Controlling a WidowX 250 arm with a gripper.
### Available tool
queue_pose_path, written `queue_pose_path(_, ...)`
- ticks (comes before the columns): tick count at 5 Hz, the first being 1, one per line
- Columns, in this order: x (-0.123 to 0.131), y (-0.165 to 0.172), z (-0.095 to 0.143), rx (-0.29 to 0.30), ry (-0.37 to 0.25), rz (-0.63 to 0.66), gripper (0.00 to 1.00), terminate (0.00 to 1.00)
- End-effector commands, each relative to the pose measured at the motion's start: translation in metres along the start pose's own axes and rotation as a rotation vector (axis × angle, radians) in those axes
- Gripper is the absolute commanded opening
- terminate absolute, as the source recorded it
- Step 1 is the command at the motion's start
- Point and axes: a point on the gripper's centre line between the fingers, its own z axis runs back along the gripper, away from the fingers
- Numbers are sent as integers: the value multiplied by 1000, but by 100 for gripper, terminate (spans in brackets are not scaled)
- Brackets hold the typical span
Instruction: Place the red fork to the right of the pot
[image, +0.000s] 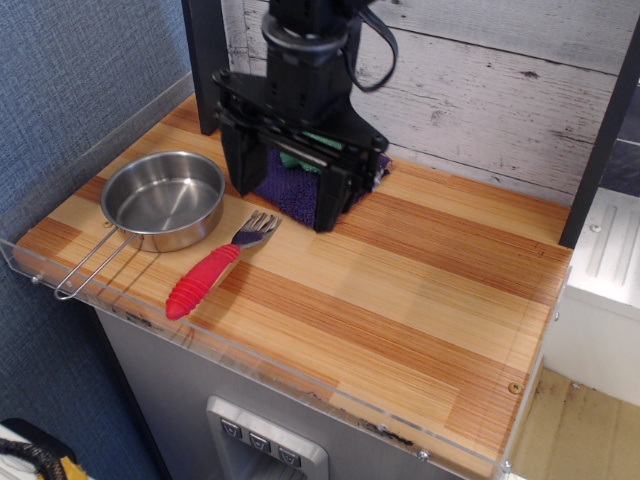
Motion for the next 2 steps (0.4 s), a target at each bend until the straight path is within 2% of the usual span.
queue_pose_path(1,0,-6,11,-2,-26,-5,100,0)
queue_pose_path(2,0,-6,11,-2,-26,-5,100,100)
